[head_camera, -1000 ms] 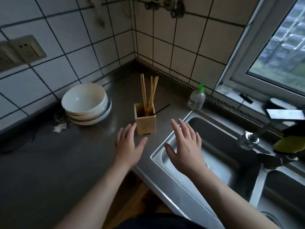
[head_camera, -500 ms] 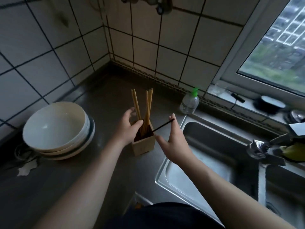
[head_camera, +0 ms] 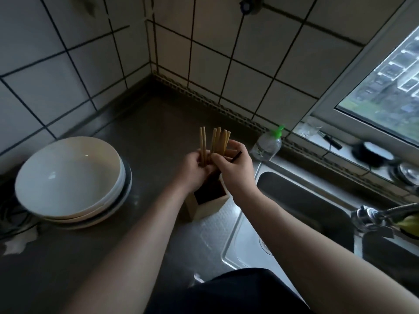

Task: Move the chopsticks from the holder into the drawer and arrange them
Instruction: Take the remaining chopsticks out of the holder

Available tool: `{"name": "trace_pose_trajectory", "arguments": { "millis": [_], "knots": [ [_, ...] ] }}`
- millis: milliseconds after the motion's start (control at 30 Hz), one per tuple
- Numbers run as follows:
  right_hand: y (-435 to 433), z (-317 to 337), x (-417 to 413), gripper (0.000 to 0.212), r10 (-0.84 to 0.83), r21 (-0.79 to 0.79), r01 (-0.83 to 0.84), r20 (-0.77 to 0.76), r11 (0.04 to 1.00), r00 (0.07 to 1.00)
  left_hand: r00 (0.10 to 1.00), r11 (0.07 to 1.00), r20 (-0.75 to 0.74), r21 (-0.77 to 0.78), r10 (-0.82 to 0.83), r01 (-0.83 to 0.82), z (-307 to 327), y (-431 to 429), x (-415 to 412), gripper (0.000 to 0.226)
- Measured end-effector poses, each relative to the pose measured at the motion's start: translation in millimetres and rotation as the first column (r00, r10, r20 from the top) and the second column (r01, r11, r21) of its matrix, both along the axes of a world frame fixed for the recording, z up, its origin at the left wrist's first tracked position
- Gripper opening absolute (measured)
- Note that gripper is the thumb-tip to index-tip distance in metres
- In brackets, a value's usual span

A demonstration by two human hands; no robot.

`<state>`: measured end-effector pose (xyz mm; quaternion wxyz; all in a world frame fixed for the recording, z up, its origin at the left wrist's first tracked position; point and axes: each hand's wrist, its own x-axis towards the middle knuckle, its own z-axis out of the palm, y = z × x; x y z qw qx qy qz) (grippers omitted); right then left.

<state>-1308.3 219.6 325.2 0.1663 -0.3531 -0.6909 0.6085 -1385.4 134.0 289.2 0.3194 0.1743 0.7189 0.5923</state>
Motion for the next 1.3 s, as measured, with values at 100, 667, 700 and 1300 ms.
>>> {"name": "trace_pose_trajectory", "arguments": {
  "millis": [100,667,700,1300],
  "knots": [
    [-3.2,-1.2,-6.0,0.026,-0.021,0.073,0.017,0.052,0.997,0.998,1.000,1.000,-0.007,0.011,0.002,-0.002,-1.4,-3.1,1.0,0.015],
    [-6.3,-13.5,20.9,0.033,-0.058,-0.028,0.060,0.062,0.998,0.996,0.964,0.972,-0.134,0.087,0.230,-0.220,-4.1,-15.4,13.2,0.023],
    [-5.9,-12.0,22.9,0.033,-0.071,-0.047,0.072,0.030,0.996,0.997,0.963,0.970,-0.129,0.100,0.236,-0.224,-3.1,-14.9,14.2,0.023],
    [27.4,91.7,94.6,0.030,-0.148,-0.146,0.074,-0.608,0.987,0.780,0.898,0.921,-0.339,0.357,0.282,-0.154,91.7,-16.4,66.2,0.024]
  ]
}}
